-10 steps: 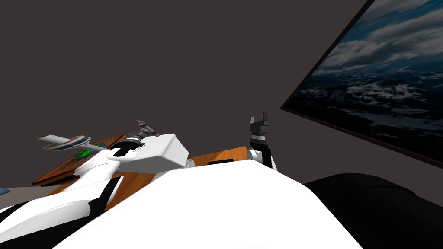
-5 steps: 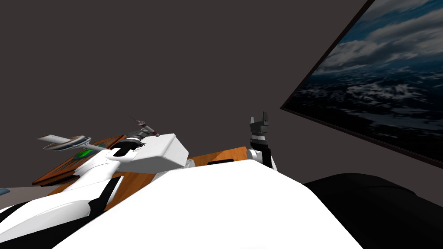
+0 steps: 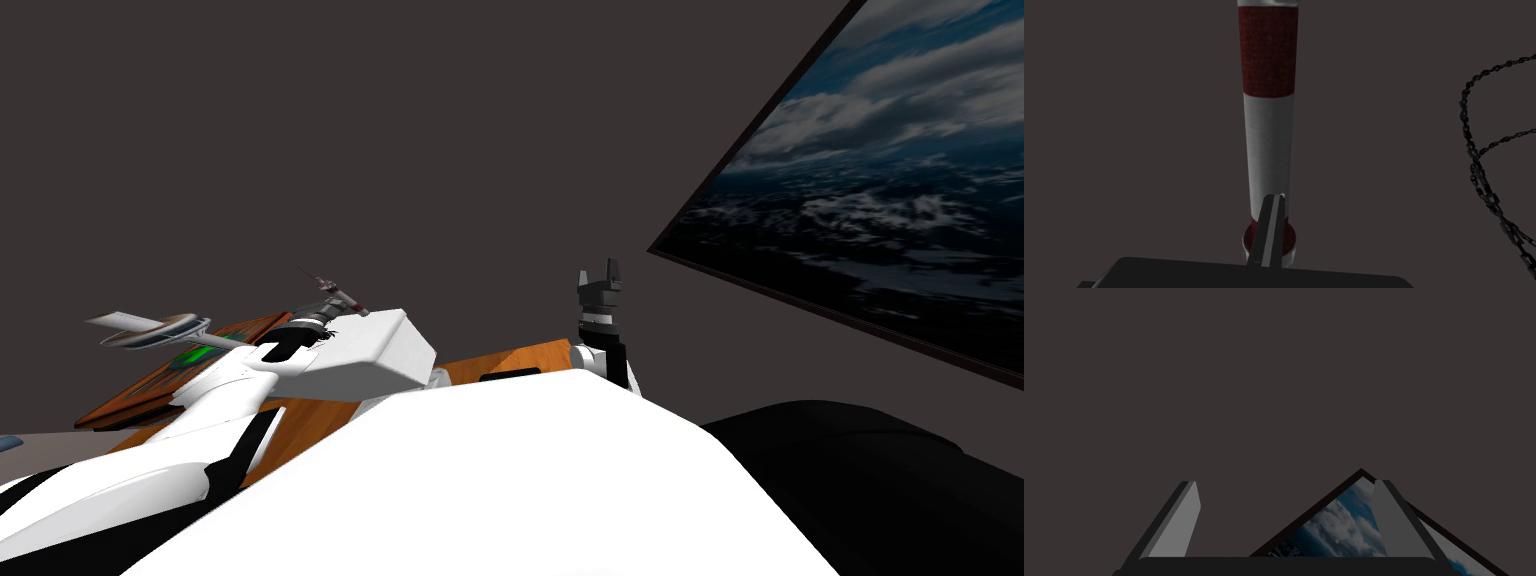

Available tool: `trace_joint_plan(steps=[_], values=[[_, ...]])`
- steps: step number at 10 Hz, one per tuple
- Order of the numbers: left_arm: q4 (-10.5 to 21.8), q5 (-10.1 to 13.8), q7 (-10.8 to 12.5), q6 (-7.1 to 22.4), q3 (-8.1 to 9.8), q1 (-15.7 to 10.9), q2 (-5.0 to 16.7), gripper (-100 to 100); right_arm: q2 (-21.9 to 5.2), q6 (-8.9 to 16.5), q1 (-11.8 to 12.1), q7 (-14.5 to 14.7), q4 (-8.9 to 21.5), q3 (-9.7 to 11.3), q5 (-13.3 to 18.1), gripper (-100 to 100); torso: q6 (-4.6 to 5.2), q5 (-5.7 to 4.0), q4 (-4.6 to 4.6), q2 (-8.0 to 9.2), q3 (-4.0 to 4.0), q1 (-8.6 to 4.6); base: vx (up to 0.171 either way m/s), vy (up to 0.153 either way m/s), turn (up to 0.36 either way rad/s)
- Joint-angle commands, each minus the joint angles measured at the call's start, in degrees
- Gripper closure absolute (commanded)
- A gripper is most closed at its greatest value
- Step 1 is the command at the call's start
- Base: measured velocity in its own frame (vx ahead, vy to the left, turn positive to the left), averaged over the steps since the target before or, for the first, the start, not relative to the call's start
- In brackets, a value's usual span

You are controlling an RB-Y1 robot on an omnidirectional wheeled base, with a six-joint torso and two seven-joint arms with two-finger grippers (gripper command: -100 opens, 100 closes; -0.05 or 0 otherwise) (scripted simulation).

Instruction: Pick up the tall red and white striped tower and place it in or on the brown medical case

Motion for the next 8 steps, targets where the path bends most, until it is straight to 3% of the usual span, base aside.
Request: trace_joint_plan(steps=[1,2,4,5,6,7,8], values=[[0.0,0.0,0.0,0.0,0.0,0.0,0.0,100,0.0,0.0,0.0,0.0,0.0,0.0,0.0,0,0.0,0.0,0.0,0.0,0.0,0.0,0.0,0.0,0.0],[0.0,0.0,0.0,0.0,0.0,0.0,0.0,100,0.0,0.0,0.0,0.0,0.0,0.0,0.0,0,0.0,0.0,0.0,0.0,0.0,0.0,0.0,0.0,0.0],[0.0,0.0,0.0,0.0,0.0,0.0,0.0,-100,0.0,0.0,0.0,0.0,0.0,0.0,0.0,0,0.0,0.0,0.0,0.0,0.0,0.0,0.0,0.0,0.0],[0.0,0.0,0.0,0.0,0.0,0.0,0.0,0,0.0,0.0,0.0,0.0,0.0,0.0,0.0,0,0.0,0.0,0.0,0.0,0.0,0.0,0.0,0.0,0.0],[0.09,-0.56,0.28,1.64,0.47,-1.36,0.48,-100,0.0,0.0,0.0,0.0,0.0,0.0,0.0,0,0.0,0.0,0.0,0.0,0.0,0.0,-0.028,0.037,-0.161],[-0.55,-0.29,0.04,1.06,0.36,-0.45,0.01,-100,0.0,0.0,-0.01,0.0,0.0,0.0,0.0,0,0.06,0.01,0.01,0.06,0.03,0.11,-0.018,0.029,-0.055],[-0.65,-0.33,0.05,1.39,0.41,-0.54,0.02,100,0.0,0.0,0.0,0.0,0.0,0.0,0.0,0,-0.02,0.03,0.01,0.06,0.03,0.1,0.0,0.0,0.0]])
